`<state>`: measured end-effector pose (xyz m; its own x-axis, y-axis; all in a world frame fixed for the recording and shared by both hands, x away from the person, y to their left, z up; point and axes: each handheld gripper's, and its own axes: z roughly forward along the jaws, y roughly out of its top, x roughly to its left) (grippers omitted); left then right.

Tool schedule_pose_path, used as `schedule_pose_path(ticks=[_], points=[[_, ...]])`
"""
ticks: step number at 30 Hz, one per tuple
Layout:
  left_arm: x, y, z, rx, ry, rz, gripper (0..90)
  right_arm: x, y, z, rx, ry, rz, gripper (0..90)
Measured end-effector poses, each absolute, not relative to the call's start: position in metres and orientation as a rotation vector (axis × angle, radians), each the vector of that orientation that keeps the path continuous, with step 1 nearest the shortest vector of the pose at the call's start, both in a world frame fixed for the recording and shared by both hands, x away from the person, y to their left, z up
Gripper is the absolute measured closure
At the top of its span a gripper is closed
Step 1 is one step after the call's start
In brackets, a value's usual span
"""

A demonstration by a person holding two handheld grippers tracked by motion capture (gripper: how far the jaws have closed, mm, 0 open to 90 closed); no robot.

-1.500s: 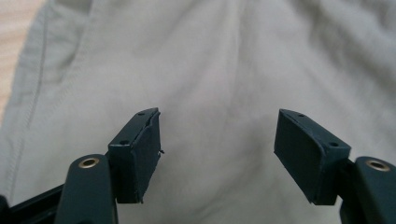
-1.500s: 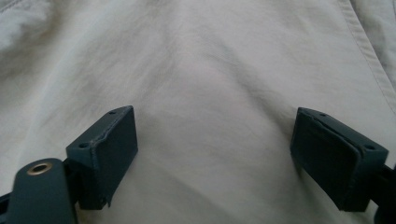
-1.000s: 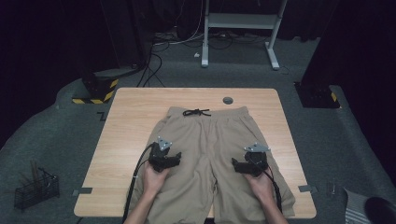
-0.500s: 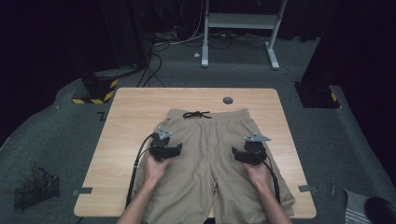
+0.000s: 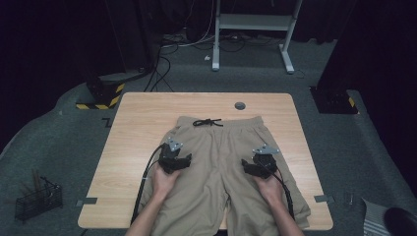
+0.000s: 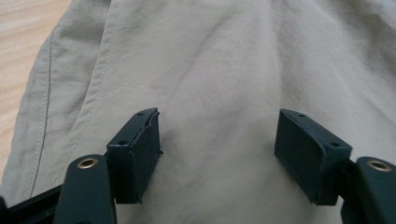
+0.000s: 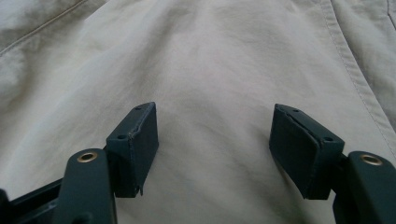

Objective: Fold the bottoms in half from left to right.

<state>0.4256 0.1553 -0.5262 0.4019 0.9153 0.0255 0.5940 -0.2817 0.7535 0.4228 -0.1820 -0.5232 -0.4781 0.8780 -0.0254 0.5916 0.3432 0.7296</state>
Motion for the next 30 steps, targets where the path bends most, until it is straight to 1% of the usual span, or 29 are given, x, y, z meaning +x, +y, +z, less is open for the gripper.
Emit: schedule_pose_path(ticks=[2, 5, 6, 12, 13, 14, 16, 17, 18, 21, 23, 26, 28, 30], points=[[0.417, 0.154, -0.526, 1.995, 1.275, 0.614, 31.0, 0.419, -0.183, -0.523, 1.288, 2.197, 0.932, 32.5], [0.399, 0.153, -0.526, 1.995, 1.270, 0.604, 30.7, 0.401, -0.187, -0.523, 1.291, 2.196, 0.932, 32.6], [0.399, 0.153, -0.526, 1.995, 1.270, 0.604, 30.7, 0.401, -0.187, -0.523, 1.291, 2.196, 0.932, 32.6], [0.366, 0.149, -0.526, 2.008, 1.243, 0.590, 29.7, 0.368, -0.191, -0.523, 1.282, 2.204, 0.939, 32.5], [0.366, 0.148, -0.526, 2.010, 1.237, 0.588, 29.7, 0.364, -0.191, -0.522, 1.269, 2.222, 0.933, 34.0], [0.367, 0.148, -0.525, 2.019, 1.239, 0.583, 29.7, 0.364, -0.191, -0.522, 1.269, 2.222, 0.933, 34.0], [0.375, 0.148, -0.521, 1.992, 1.246, 0.547, 32.2, 0.372, -0.188, -0.514, 1.222, 2.194, 0.937, 38.0], [0.385, 0.146, -0.516, 1.976, 1.253, 0.532, 32.2, 0.376, -0.187, -0.511, 1.231, 2.182, 0.952, 38.1], [0.385, 0.146, -0.516, 1.976, 1.253, 0.532, 32.2, 0.376, -0.187, -0.511, 1.231, 2.182, 0.952, 38.1], [0.404, 0.142, -0.510, 1.981, 1.252, 0.552, 31.8, 0.401, -0.185, -0.508, 1.276, 2.170, 0.963, 38.5], [0.417, 0.140, -0.511, 1.989, 1.261, 0.559, 31.6, 0.419, -0.182, -0.514, 1.306, 2.196, 0.923, 39.0], [0.421, 0.141, -0.519, 2.004, 1.279, 0.539, 31.6, 0.421, -0.182, -0.521, 1.311, 2.206, 0.926, 37.9], [0.418, 0.139, -0.526, 2.008, 1.241, 0.580, 30.1, 0.418, -0.184, -0.522, 1.283, 2.207, 0.949, 37.6], [0.415, 0.138, -0.526, 2.007, 1.242, 0.580, 31.7, 0.414, -0.185, -0.523, 1.285, 2.205, 0.951, 37.6]])
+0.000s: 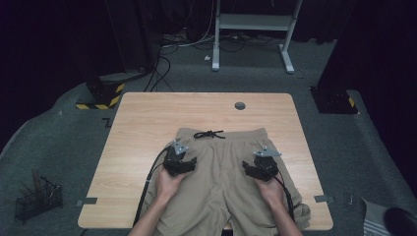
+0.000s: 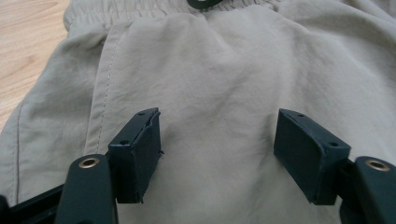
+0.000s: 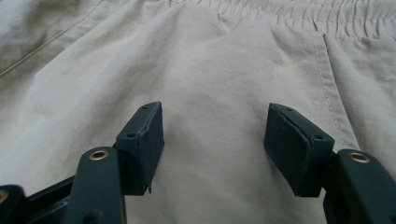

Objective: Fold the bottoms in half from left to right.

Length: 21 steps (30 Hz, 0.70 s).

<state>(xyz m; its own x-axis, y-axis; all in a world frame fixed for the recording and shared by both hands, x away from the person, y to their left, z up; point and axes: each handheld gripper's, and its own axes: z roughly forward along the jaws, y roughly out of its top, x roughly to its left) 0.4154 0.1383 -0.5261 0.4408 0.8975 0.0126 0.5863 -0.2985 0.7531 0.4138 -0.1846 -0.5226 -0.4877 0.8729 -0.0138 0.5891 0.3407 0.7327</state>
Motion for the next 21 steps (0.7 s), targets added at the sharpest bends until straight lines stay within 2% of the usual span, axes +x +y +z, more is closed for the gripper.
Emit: schedule_pose_path(ticks=[10, 12, 13, 14, 21], points=[[0.378, 0.140, -0.526, 2.031, 1.183, 0.551, 30.4, 0.374, -0.187, -0.522, 1.275, 2.223, 0.950, 36.8], [0.376, 0.142, -0.526, 2.039, 1.180, 0.551, 29.7, 0.374, -0.187, -0.521, 1.276, 2.236, 0.940, 35.0], [0.377, 0.144, -0.524, 2.053, 1.176, 0.562, 28.4, 0.375, -0.187, -0.519, 1.282, 2.242, 0.926, 31.1], [0.377, 0.145, -0.523, 2.053, 1.169, 0.578, 31.0, 0.379, -0.187, -0.516, 1.294, 2.211, 0.905, 30.1], [0.401, 0.165, -0.493, 1.959, 1.235, 0.593, 32.9, 0.404, -0.191, -0.519, 1.335, 2.178, 0.913, 31.0]])
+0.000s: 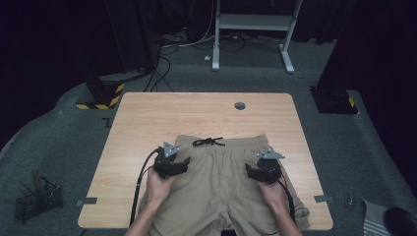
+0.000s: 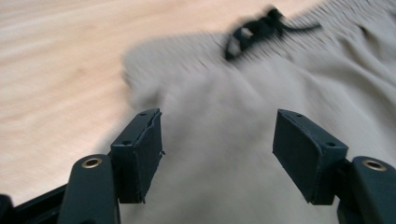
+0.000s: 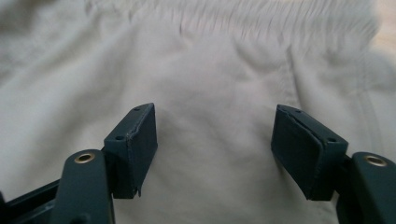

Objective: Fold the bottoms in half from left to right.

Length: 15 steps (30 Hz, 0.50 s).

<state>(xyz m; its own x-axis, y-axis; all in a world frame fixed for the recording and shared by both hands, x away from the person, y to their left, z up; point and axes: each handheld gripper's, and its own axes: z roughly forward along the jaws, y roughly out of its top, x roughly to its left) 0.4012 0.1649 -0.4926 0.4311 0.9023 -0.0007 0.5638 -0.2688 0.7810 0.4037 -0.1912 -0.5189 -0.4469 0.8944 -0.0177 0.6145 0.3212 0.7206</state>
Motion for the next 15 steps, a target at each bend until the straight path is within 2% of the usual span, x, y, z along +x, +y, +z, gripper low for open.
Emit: schedule_pose_path(ticks=[2, 8, 11, 15], points=[[0.413, 0.171, -0.491, 1.963, 1.257, 0.586, 32.0, 0.403, -0.191, -0.523, 1.327, 2.172, 0.933, 34.1], [0.438, 0.183, -0.506, 2.022, 1.322, 0.561, 31.2, 0.403, -0.192, -0.523, 1.331, 2.177, 0.940, 34.1], [0.440, 0.183, -0.514, 2.073, 1.334, 0.540, 28.6, 0.403, -0.191, -0.523, 1.331, 2.176, 0.939, 34.1], [0.439, 0.187, -0.518, 2.064, 1.326, 0.515, 30.4, 0.403, -0.191, -0.523, 1.330, 2.176, 0.939, 34.1]])
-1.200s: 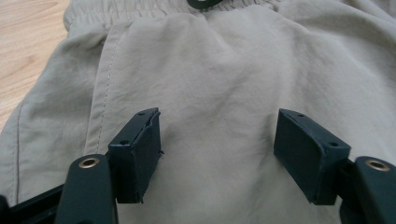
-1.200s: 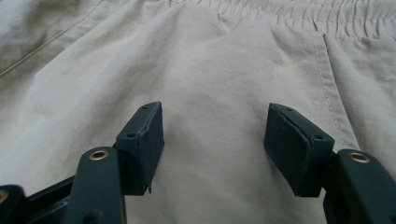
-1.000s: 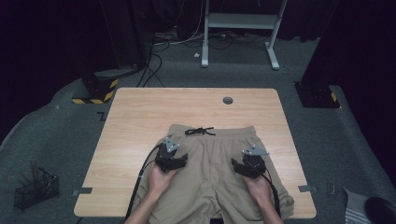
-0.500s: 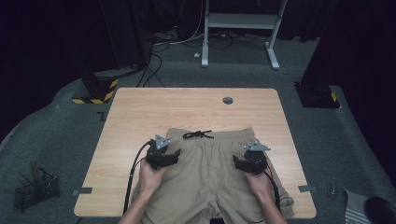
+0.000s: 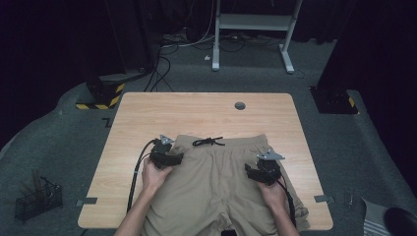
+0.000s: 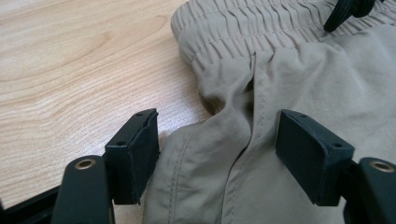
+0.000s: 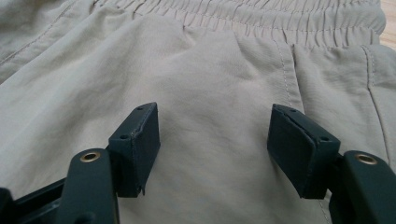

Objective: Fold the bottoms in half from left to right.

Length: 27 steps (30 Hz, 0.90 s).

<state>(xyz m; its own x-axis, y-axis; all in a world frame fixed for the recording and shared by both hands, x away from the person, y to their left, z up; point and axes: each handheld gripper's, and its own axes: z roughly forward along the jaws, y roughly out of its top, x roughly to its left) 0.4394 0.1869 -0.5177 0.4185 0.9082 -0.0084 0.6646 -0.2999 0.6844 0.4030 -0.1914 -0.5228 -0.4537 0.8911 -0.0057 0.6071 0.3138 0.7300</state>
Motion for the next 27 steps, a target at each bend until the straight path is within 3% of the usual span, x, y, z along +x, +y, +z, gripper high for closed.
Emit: schedule_pose_path(ticks=[6, 11, 15, 27], points=[[0.440, 0.187, -0.516, 2.081, 1.285, 0.496, 43.6, 0.403, -0.191, -0.523, 1.331, 2.176, 0.938, 34.1], [0.439, 0.189, -0.514, 2.087, 1.263, 0.464, 69.2, 0.403, -0.191, -0.523, 1.330, 2.176, 0.939, 34.1], [0.438, 0.188, -0.513, 2.098, 1.244, 0.442, 81.4, 0.404, -0.190, -0.523, 1.333, 2.175, 0.940, 34.2], [0.434, 0.194, -0.484, 1.939, 1.190, 0.359, 86.0, 0.411, -0.177, -0.523, 1.324, 2.180, 0.940, 34.6]])
